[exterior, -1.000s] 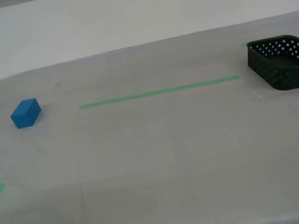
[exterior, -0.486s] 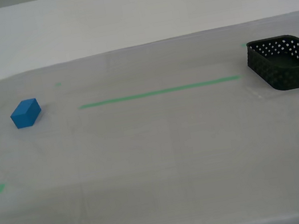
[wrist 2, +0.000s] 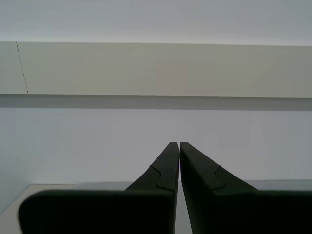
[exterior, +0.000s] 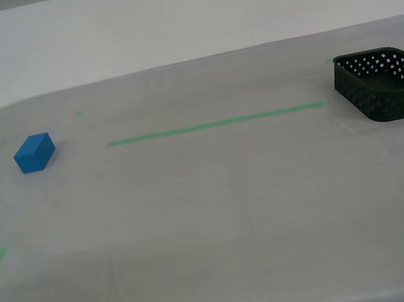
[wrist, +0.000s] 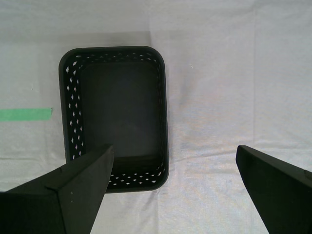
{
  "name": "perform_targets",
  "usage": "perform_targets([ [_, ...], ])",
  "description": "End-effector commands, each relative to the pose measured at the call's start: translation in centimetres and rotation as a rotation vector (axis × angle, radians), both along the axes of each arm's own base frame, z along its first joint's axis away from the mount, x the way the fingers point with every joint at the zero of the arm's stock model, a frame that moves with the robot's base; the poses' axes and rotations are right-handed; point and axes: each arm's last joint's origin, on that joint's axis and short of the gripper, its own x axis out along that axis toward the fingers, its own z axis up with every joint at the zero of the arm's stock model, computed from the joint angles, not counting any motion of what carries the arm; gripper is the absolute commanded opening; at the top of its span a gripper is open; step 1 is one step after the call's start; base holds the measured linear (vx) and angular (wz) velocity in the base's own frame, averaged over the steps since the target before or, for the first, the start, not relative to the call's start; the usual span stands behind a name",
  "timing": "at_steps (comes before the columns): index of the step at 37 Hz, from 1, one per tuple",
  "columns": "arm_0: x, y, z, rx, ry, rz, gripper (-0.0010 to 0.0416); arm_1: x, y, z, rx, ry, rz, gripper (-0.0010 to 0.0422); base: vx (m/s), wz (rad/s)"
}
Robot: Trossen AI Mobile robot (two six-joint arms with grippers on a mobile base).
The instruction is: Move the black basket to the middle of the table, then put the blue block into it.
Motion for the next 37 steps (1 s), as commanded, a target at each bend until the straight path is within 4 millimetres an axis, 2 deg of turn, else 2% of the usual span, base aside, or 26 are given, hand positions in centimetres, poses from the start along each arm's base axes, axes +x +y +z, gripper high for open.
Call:
perform_targets([
  [1, 0.03, 0.02, 0.02, 0.003, -0.004, -0.001, 0.0353, -0.01, -0.01, 0.07, 0.002, -0.006, 0.001, 0.0, 0.0, 0.0],
  [15, -0.09, 0.14, -0.03, 0.037, 0.007, 0.004, 0.0383, -0.01, 0.0, 0.07, 0.002, -0.006, 0.001, 0.0, 0.0, 0.0],
  [28, -0.04, 0.25, -0.01, 0.075, -0.003, -0.009, 0.0354, -0.01, -0.01, 0.07, 0.002, -0.006, 0.001, 0.0, 0.0, 0.0],
  [37, 0.27, 0.18, -0.18, 0.07, -0.018, -0.014, 0.036, -0.01, -0.01, 0.07, 0.002, -0.006, 0.001, 0.0, 0.0, 0.0],
])
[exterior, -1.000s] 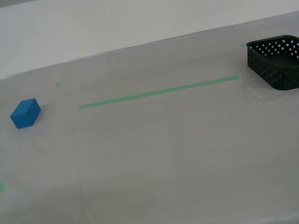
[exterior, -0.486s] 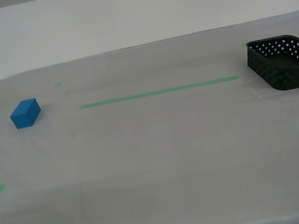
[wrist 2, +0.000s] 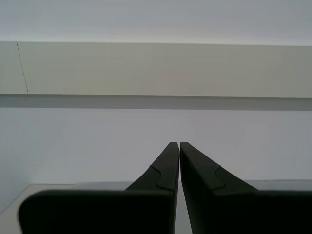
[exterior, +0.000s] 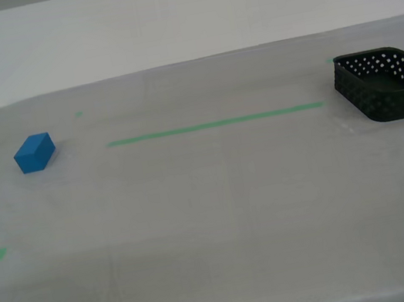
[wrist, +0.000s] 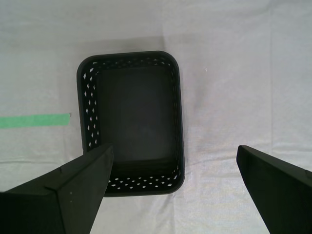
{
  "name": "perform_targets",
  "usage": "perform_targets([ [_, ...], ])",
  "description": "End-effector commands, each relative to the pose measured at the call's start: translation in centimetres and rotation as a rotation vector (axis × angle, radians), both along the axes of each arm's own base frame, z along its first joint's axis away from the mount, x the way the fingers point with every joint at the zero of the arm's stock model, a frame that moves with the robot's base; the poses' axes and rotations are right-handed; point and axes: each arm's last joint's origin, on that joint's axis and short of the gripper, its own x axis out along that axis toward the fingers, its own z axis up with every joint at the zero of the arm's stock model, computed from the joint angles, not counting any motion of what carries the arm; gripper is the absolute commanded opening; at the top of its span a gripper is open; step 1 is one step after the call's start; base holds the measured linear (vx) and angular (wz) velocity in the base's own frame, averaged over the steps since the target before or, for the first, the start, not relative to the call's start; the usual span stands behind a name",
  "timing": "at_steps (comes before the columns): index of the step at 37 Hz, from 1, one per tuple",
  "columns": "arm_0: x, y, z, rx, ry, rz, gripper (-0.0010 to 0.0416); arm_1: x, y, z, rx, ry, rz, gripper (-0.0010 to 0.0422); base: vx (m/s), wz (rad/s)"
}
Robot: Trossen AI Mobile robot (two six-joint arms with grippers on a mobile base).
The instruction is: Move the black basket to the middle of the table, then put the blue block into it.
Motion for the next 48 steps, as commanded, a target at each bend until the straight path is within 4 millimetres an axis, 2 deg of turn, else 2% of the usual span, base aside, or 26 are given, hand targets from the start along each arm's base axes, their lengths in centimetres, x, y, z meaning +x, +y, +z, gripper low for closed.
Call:
perform_targets([
  [1, 0.2, 0.0, -0.2, -0.002, 0.002, 0.002, 0.0362, 0.0, 0.0, 0.1, 0.001, -0.006, 0.001, 0.0, 0.0, 0.0],
  [4, 0.5, -0.1, -0.8, -0.015, 0.017, 0.002, 0.0372, 0.0, 0.0, 0.1, 0.001, -0.006, 0.001, 0.0, 0.0, 0.0],
  [11, 1.8, -0.3, -3.6, -0.017, 0.094, 0.009, 0.0389, 0.0, 0.0, 0.0, 0.001, -0.005, 0.001, 0.0, 0.0, 0.0],
  [23, 3.7, -0.7, -8.4, -0.013, 0.182, 0.033, 0.0392, 0.0, 0.0, 0.0, 0.001, -0.005, 0.001, 0.0, 0.0, 0.0],
  [34, 4.5, -1.0, -9.9, -0.045, 0.16, 0.073, 0.039, 0.0, 0.0, 0.1, 0.001, -0.005, 0.001, 0.0, 0.0, 0.0],
  [48, 5.2, -1.3, -13.0, -0.048, 0.181, 0.083, 0.039, 0.0, 0.0, 0.0, 0.001, -0.004, 0.001, 0.0, 0.0, 0.0],
])
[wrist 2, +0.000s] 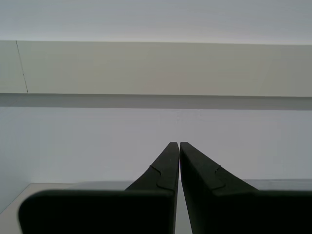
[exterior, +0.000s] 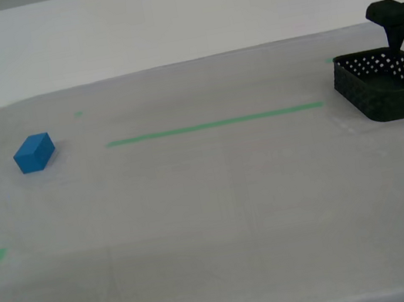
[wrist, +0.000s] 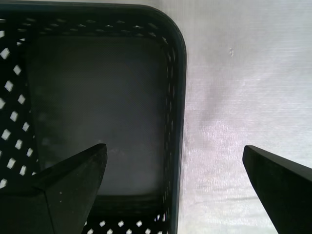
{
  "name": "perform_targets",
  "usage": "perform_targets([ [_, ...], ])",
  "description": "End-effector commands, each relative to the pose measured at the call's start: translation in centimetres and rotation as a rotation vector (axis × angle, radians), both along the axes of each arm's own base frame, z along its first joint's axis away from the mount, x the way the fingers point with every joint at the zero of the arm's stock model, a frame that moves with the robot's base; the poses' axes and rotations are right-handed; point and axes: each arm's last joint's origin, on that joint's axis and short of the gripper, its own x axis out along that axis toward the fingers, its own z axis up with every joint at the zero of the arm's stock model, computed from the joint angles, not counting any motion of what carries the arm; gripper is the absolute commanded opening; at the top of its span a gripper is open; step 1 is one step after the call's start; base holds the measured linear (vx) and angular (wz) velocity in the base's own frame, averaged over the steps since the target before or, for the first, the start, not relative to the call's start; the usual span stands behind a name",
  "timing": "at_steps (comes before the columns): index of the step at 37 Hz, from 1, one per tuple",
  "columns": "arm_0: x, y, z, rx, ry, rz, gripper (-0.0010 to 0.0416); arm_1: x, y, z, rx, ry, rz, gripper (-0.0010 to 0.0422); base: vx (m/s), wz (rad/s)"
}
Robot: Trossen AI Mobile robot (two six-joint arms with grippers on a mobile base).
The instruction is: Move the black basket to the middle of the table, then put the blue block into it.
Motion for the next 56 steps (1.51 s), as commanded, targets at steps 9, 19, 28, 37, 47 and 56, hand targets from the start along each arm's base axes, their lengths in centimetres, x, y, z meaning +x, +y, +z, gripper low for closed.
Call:
perform_targets([
  [9, -0.2, 0.0, -2.1, -0.005, -0.025, -0.003, 0.039, 0.0, 0.0, 0.1, 0.001, -0.006, 0.001, 0.0, 0.0, 0.0],
  [19, -0.8, 0.2, -4.1, -0.006, -0.048, -0.018, 0.039, 0.0, 0.0, 0.1, 0.001, -0.006, 0.001, 0.0, 0.0, 0.0],
  [28, -1.3, 0.2, -5.2, -0.015, -0.063, -0.022, 0.0389, 0.0, 0.0, 0.1, 0.001, -0.006, 0.001, 0.0, 0.0, 0.0],
  [37, -1.3, 0.1, -5.6, -0.046, -0.083, -0.028, 0.0389, 0.0, 0.0, 0.1, 0.001, -0.006, 0.001, 0.0, 0.0, 0.0],
  [47, -1.2, 0.1, -5.6, -0.062, -0.085, -0.032, 0.0368, 0.0, 0.0, 0.1, 0.001, -0.006, 0.001, 0.0, 0.0, 0.0],
  [56, -1.3, 0.1, -5.7, -0.062, -0.081, -0.032, 0.0322, 0.0, 0.0, 0.1, 0.001, -0.006, 0.001, 0.0, 0.0, 0.0],
])
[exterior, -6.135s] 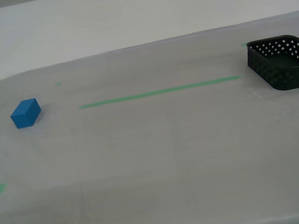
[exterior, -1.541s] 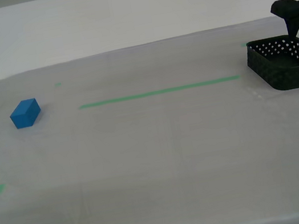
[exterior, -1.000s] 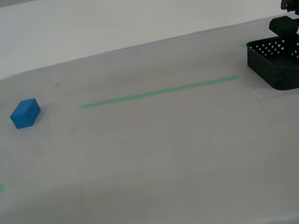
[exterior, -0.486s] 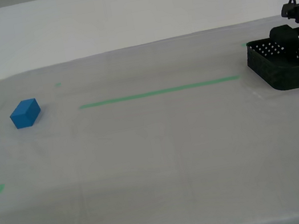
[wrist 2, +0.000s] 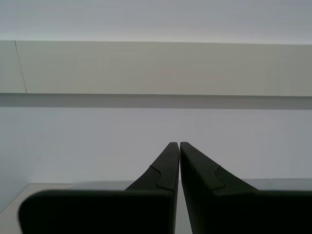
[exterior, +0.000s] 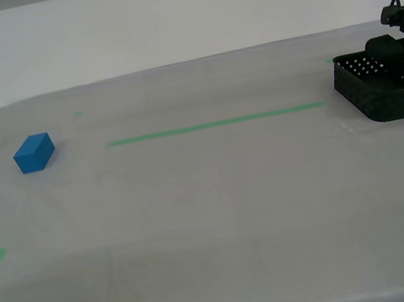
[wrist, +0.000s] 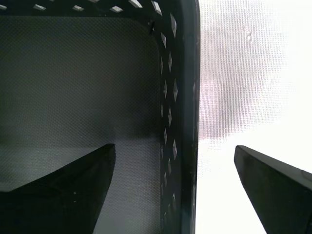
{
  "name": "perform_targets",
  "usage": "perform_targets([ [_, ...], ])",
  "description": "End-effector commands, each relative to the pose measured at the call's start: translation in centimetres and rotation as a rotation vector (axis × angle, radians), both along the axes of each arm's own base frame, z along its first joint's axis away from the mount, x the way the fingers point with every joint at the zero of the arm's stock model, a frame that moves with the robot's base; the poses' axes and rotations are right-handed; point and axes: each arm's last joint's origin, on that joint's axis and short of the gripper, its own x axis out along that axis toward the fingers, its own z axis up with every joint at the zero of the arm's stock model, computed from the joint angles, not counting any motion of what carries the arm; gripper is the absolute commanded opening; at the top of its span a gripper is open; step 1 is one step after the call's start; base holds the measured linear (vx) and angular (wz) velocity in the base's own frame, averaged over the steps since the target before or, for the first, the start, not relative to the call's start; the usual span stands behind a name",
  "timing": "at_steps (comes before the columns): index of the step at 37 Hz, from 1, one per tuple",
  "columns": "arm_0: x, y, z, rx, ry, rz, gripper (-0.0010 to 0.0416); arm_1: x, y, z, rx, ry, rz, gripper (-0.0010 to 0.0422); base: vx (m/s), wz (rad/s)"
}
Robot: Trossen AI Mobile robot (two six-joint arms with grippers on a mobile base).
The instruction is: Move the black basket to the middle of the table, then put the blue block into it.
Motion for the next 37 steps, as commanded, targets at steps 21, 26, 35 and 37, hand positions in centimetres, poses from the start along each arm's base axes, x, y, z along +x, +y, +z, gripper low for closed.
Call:
perform_targets([
  [21, 0.04, 0.03, 0.03, 0.011, -0.008, -0.057, 0.0178, -0.01, -0.01, 0.09, 0.001, -0.007, 0.001, 0.0, 0.0, 0.0],
  [26, 0.05, 0.13, 0.03, 0.014, -0.009, -0.066, 0.0128, -0.01, -0.01, 0.09, 0.001, -0.007, 0.001, 0.0, 0.0, 0.0],
  [35, 0.01, 0.28, 0.01, 0.023, -0.005, -0.093, 0.0075, -0.01, -0.01, 0.09, 0.001, -0.007, 0.001, 0.0, 0.0, 0.0],
  [37, -0.01, 0.33, 0.01, 0.024, -0.003, -0.097, 0.0067, -0.01, -0.01, 0.09, 0.001, -0.007, 0.001, 0.0, 0.0, 0.0],
])
